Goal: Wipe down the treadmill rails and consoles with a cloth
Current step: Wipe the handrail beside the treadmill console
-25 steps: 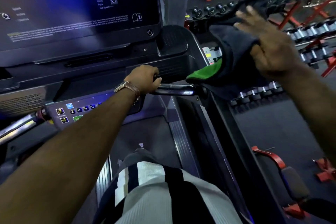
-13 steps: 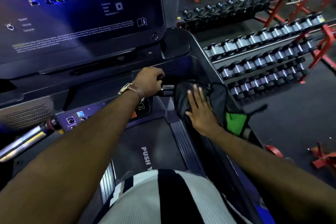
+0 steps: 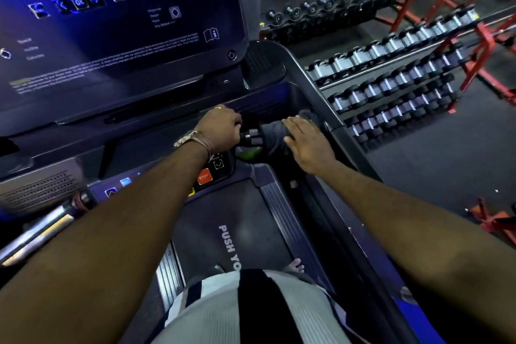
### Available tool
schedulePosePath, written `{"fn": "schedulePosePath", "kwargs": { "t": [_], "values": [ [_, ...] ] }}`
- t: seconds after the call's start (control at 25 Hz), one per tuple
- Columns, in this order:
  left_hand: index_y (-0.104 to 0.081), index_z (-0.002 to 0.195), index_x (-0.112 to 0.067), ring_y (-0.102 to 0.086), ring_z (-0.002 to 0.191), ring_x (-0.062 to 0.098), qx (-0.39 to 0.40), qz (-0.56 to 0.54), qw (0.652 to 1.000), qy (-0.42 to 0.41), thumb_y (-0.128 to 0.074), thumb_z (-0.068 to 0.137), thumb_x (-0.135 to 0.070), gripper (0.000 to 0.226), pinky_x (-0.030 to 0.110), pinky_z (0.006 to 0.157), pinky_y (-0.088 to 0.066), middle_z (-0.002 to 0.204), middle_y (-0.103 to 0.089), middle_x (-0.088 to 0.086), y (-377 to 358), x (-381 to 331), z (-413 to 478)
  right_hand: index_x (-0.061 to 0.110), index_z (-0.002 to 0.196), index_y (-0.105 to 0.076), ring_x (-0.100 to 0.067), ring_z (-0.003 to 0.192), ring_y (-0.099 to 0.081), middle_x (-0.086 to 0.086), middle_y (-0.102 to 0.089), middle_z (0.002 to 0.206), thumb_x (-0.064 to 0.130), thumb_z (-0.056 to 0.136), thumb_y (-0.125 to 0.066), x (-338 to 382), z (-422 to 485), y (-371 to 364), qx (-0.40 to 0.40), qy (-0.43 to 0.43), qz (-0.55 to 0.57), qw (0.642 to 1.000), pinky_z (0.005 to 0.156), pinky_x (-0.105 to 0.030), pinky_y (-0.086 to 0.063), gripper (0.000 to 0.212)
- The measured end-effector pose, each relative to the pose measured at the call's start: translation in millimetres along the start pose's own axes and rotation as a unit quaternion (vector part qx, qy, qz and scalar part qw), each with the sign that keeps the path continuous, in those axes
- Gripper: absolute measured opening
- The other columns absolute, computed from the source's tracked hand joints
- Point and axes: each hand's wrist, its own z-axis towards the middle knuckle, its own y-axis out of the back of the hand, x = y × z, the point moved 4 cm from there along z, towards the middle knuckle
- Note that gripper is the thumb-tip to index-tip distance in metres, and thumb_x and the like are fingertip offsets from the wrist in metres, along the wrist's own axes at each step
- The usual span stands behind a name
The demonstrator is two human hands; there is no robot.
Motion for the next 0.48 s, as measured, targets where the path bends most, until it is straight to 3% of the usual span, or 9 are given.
{"fn": "schedulePosePath", "kwargs": {
  "t": [0.08, 0.24, 0.4, 0.48],
  "values": [
    [-0.069, 0.105, -0.01, -0.053, 0.105, 0.028, 0.0, 0.0, 1.0, 0.007, -0.05, 0.088, -0.021, 0.028, 0.039, 0.089, -0.046, 0.104, -0.068, 0.01, 1.0, -0.2, -0.1, 0.019, 0.146, -0.043, -0.027, 0.14, -0.037, -0.005, -0.049, 0.145, 0.042, 0.1, -0.026, 31.3, 10.3, -1.5, -0.002, -0.013, 0.001, 1.0, 0.117, -0.049, -0.024, 0.054],
    [-0.069, 0.106, -0.012, -0.051, 0.105, 0.026, 0.004, -0.017, 1.0, 0.01, -0.05, 0.085, -0.017, 0.029, 0.036, 0.087, -0.044, 0.104, -0.068, 0.008, 3.3, -1.5, -3.1, 0.028, 0.154, -0.026, -0.015, 0.148, -0.022, 0.006, -0.03, 0.159, 0.038, 0.102, -0.035, 40.2, -8.8, -6.9, 0.012, 0.116, -0.007, 0.993, 0.121, -0.04, -0.014, 0.054],
    [-0.069, 0.107, -0.013, -0.051, 0.108, 0.025, 0.008, -0.059, 0.998, 0.032, -0.052, 0.078, -0.008, 0.034, 0.035, 0.09, -0.044, 0.106, -0.066, 0.008, 5.8, -2.2, -2.4, 0.023, 0.141, -0.051, -0.024, 0.136, -0.043, 0.0, -0.055, 0.14, 0.035, 0.099, -0.029, 44.8, 12.2, 2.8, -0.04, -0.022, 0.032, 0.998, 0.112, -0.052, -0.031, 0.048],
    [-0.068, 0.107, -0.011, -0.051, 0.108, 0.027, 0.0, -0.073, 0.997, 0.032, -0.051, 0.079, -0.006, 0.033, 0.037, 0.092, -0.043, 0.108, -0.067, 0.009, 6.9, -0.6, -2.7, 0.02, 0.133, -0.056, -0.025, 0.127, -0.05, -0.001, -0.062, 0.13, 0.031, 0.098, -0.035, 97.2, 18.9, -3.1, -0.059, 0.003, 0.023, 0.998, 0.11, -0.051, -0.034, 0.043]
  ]
}}
